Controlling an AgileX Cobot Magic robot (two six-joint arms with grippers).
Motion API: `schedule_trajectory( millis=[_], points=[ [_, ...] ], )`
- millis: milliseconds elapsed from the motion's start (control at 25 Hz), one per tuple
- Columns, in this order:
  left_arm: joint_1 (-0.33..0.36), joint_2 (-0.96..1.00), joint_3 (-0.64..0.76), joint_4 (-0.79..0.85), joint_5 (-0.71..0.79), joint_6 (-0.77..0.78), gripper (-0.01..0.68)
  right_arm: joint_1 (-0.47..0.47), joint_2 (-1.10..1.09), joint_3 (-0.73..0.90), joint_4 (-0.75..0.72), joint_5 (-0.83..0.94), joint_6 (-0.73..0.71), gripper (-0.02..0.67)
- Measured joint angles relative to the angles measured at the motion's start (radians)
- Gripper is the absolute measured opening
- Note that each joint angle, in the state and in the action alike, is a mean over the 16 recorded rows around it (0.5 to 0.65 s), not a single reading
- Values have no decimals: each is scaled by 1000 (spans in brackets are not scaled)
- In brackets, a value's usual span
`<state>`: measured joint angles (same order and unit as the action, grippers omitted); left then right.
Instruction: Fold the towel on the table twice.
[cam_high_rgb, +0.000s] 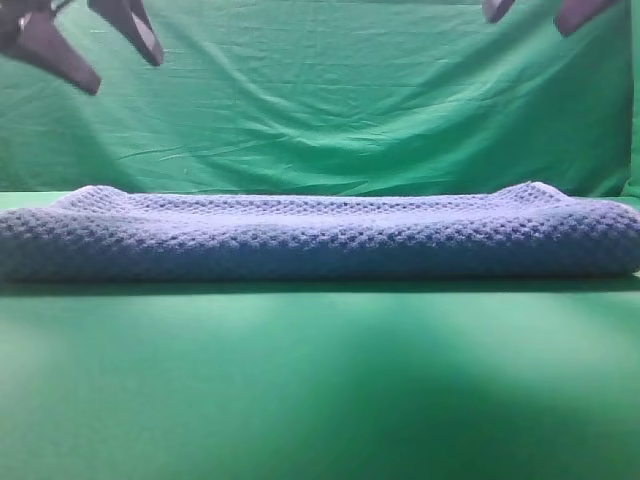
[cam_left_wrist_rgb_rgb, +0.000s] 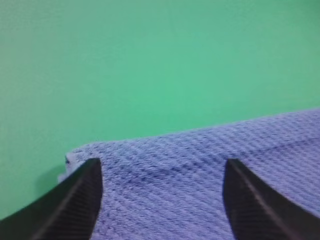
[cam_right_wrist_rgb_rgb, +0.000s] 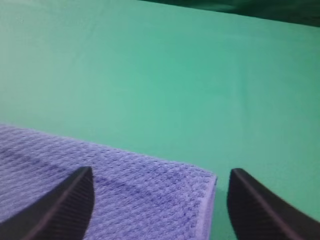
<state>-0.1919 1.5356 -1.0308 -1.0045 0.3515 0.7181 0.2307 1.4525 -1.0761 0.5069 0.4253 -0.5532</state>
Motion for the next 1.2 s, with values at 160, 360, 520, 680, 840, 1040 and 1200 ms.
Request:
schedule_trajectory(
  millis=[160,360,520,680,840,1040,1200],
  points=[
    [0,-150,0,17,102,3,242,0,-152,0,-4,130,10,240],
    [0,-345,1,41,227,-30,92,0,-332,0,-19,282,50,86],
    [0,-499,3,96,314,-105,21,0,-465,0,-59,384,116,15],
    [0,-645,5,186,389,-208,0,0,-588,0,-112,462,197,0],
    [0,-779,8,294,455,-315,0,0,-699,3,-166,511,269,0],
    [0,-924,14,426,533,-409,0,0,-829,34,-216,540,332,0],
    [0,-1027,41,493,579,-438,0,0,-929,91,-227,530,342,0]
  ],
)
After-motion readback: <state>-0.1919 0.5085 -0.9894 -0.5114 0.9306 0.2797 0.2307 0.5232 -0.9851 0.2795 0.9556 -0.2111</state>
